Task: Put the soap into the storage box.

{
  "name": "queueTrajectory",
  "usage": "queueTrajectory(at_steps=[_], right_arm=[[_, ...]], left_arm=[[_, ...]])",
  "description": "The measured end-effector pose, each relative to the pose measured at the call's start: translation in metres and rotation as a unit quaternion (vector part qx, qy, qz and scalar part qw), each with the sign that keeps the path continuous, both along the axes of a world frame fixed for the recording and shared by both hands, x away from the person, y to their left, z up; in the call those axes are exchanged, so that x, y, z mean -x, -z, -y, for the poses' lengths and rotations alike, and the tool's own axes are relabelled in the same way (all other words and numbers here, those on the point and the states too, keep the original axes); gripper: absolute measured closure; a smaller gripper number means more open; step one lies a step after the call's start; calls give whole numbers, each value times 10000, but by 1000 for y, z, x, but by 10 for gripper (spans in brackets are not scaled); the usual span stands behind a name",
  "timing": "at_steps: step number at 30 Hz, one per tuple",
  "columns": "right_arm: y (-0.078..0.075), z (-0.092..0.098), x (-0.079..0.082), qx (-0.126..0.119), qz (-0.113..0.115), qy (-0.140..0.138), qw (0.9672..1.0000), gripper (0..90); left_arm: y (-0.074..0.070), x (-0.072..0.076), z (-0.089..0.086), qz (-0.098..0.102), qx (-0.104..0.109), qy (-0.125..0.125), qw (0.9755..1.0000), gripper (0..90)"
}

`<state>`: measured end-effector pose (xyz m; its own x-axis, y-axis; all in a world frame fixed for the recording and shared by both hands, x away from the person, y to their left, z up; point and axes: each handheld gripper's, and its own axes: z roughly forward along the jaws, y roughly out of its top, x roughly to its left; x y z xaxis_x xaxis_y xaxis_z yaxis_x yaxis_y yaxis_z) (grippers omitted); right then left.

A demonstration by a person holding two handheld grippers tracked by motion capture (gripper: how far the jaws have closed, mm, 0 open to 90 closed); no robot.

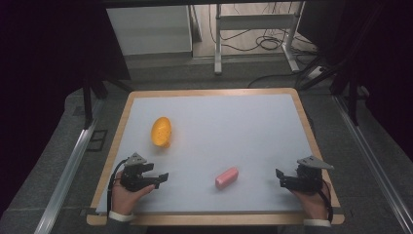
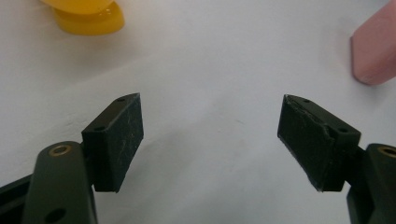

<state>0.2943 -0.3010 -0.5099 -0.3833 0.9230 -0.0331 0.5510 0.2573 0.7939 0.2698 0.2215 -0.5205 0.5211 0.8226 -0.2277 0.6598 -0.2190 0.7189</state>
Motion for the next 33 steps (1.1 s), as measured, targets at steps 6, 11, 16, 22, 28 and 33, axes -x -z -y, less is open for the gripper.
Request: queueTrajectory(at_steps=[6,11,16,22,28,33], right_arm=[[-3,4,2,-95,-11,-7,10000,59],[-3,3,1,-102,0,-67,9999,59],[-1,1,-2,-56,-52,-81,9999,59],[0,4,-4,-193,-33,-70,9998,59],[-1,7,-3,-287,-21,-47,9996,59],[-3,9,-2,-283,42,-20,9996,62]], left_arm=[[1,-1,1,-11,-23,38,10000,226],[-1,1,1,37,-75,33,10000,226],[-1,2,0,74,-125,-64,9999,226],[-3,4,-3,63,-195,-209,9996,223],[-9,6,4,103,-189,-112,9997,231],[-10,2,15,13,-251,108,9996,232]])
